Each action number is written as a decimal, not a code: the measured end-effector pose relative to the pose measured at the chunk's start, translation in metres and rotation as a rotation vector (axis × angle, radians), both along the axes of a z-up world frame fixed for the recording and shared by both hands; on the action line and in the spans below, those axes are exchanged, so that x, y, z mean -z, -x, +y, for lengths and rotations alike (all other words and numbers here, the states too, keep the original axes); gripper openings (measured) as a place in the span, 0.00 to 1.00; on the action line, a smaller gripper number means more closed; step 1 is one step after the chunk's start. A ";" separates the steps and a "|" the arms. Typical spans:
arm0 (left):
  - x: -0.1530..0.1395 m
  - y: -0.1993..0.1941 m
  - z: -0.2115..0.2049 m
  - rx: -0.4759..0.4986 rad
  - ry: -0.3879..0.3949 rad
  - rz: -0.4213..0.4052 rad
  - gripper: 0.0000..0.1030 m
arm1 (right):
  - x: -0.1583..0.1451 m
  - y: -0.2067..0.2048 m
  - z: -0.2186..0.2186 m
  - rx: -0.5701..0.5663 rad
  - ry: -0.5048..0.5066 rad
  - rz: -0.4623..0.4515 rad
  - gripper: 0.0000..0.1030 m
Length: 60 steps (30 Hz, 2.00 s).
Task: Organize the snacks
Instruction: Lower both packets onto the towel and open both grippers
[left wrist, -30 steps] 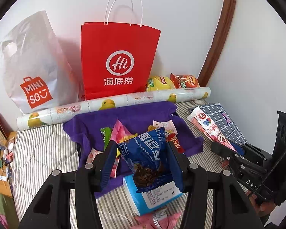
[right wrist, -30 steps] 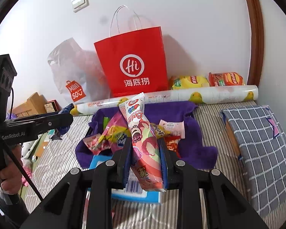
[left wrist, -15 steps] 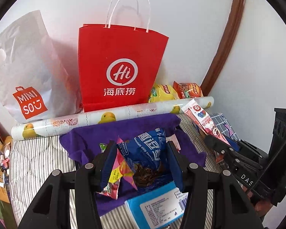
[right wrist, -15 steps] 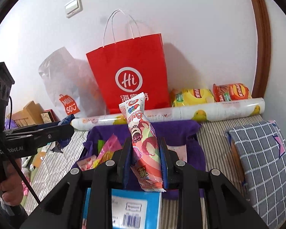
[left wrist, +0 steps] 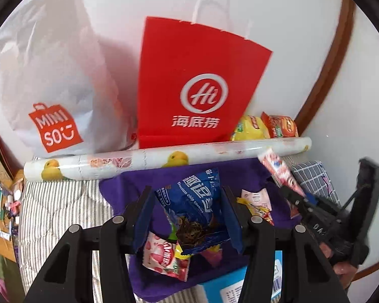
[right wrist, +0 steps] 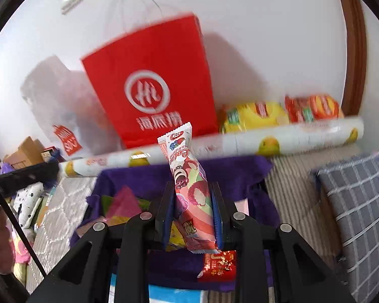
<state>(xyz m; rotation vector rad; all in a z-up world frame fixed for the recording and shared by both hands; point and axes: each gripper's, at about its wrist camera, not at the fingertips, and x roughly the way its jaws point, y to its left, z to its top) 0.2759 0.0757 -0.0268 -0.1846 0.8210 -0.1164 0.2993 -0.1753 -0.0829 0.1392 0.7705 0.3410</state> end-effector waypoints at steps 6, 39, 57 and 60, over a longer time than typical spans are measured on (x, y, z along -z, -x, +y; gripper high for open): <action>0.022 -0.018 0.013 -0.034 0.012 0.074 0.49 | 0.038 -0.014 -0.010 0.028 0.016 0.101 0.26; 0.097 -0.055 0.027 -0.071 0.205 0.313 0.50 | 0.048 -0.007 -0.002 -0.009 0.089 0.088 0.49; 0.054 -0.033 0.003 0.038 0.189 0.247 0.67 | 0.010 0.061 -0.005 -0.037 0.051 0.002 0.50; 0.040 -0.024 -0.003 0.059 0.183 0.218 0.67 | 0.003 0.082 -0.007 -0.025 0.066 -0.009 0.50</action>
